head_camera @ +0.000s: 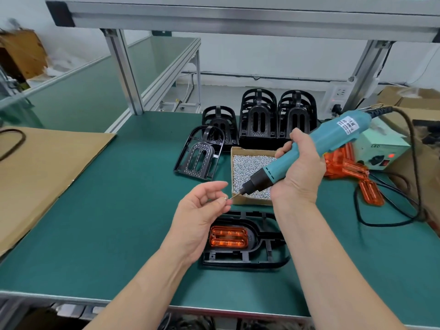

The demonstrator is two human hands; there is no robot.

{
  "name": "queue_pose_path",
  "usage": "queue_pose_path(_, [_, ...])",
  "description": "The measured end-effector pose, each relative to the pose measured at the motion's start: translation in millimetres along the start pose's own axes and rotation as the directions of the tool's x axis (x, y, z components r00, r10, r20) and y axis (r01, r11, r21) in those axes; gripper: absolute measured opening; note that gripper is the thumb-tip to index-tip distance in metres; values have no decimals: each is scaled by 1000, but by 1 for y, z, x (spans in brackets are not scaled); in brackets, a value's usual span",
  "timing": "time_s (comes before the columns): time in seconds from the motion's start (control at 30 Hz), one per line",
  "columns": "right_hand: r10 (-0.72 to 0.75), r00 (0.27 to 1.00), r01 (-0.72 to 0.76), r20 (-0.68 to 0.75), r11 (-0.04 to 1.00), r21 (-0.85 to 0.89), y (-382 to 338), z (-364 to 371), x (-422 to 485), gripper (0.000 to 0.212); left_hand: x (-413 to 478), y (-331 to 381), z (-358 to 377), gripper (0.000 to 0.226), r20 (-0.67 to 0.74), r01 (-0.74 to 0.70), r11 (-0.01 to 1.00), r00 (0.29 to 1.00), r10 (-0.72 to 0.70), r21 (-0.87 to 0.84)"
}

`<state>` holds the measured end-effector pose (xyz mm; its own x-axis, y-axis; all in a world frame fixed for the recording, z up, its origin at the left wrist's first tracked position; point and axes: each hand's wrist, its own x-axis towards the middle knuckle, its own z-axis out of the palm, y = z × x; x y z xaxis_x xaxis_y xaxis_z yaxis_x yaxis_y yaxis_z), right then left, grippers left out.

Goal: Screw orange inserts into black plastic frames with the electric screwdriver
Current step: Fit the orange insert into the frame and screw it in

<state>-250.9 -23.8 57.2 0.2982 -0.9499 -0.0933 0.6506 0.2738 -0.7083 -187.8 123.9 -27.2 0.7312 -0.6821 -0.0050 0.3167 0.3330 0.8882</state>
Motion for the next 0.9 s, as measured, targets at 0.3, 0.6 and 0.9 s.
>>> queue_pose_path(0.3, [-38,999,38,-4,999,9,5,6,-5,19,-1,1,4,30,-28,0,996,1000,-3,-85])
queue_pose_path(0.6, [-41,999,41,-15,999,11,0,4,-5,19,0,2,7,33,-37,-15,998,999,13,-59])
queue_pose_path(0.9, [-53,998,53,-25,999,-6,1,2,-4,20,-3,-1,19,39,-84,-86,996,992,89,32])
